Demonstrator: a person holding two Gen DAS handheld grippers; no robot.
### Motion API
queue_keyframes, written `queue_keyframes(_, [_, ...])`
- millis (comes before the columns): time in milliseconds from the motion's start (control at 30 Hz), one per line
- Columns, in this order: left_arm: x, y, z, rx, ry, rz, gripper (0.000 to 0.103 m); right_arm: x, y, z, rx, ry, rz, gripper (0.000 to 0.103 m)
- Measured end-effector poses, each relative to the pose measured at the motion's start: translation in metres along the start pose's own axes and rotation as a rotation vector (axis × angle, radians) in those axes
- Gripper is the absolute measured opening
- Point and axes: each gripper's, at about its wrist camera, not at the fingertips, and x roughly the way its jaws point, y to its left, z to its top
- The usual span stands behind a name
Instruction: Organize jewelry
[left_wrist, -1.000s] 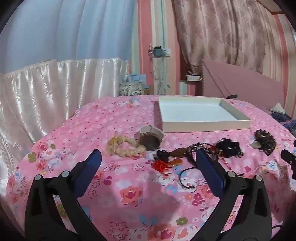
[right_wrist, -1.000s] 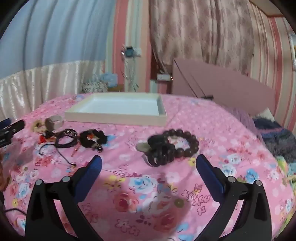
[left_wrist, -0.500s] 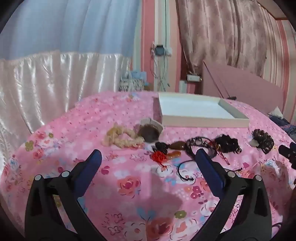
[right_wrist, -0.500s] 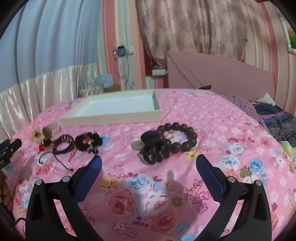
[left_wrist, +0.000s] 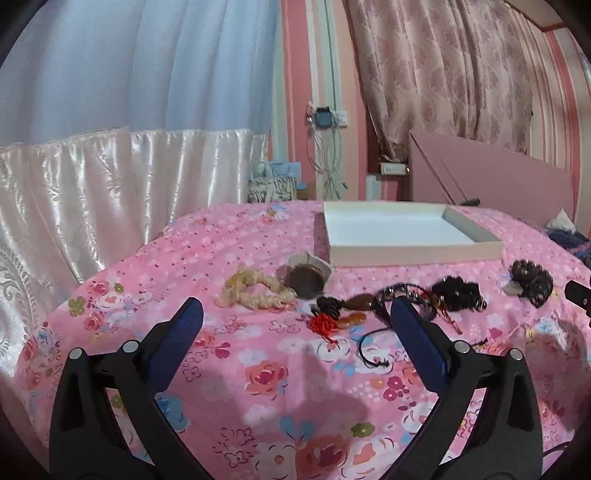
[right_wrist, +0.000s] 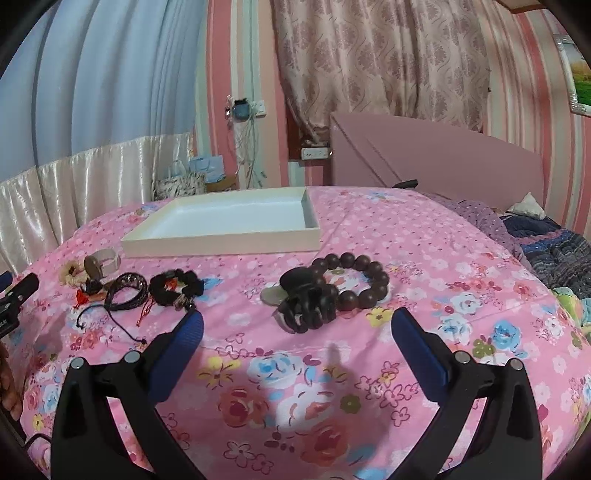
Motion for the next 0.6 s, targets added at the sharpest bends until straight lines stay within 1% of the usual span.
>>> queue_keyframes(67, [-0.006, -0.001, 0.001, 0.001, -0.026, -0.003, 0.100, -0.007, 0.002, 0.007, -0.011, -0.034, -0.001, 0.101])
queue_keyframes(100, [-0.009, 0.001, 0.007, 0.002, -0.043, 0.009, 0.100, -0.012, 0.002, 0.011, -0.011, -0.059, -0.002, 0.101])
queue_keyframes(200, [-0.008, 0.006, 0.018, -0.003, -0.051, 0.014, 0.100, -0.018, 0.001, 0.026, -0.006, -0.112, -0.006, 0.101])
queue_keyframes(300, [-0.001, 0.011, 0.021, -0.012, -0.057, 0.036, 0.100, -0.008, 0.002, 0.025, -0.019, -0.100, -0.021, 0.101])
queue_keyframes(367, [0.005, 0.011, 0.021, -0.005, -0.046, 0.036, 0.100, 0.001, 0.003, 0.021, -0.033, -0.066, -0.016, 0.101])
queue_keyframes(467, [0.008, 0.007, 0.016, 0.006, -0.045, 0.046, 0.100, 0.001, 0.002, 0.022, -0.030, -0.074, -0.011, 0.101])
queue_keyframes(533, [0.013, 0.007, 0.015, 0.004, -0.028, 0.037, 0.100, 0.003, 0.001, 0.023, -0.027, -0.063, -0.003, 0.101])
queue_keyframes(600, [0.015, 0.008, 0.016, 0.000, -0.023, 0.029, 0.100, 0.000, -0.002, 0.019, -0.007, -0.076, -0.008, 0.101])
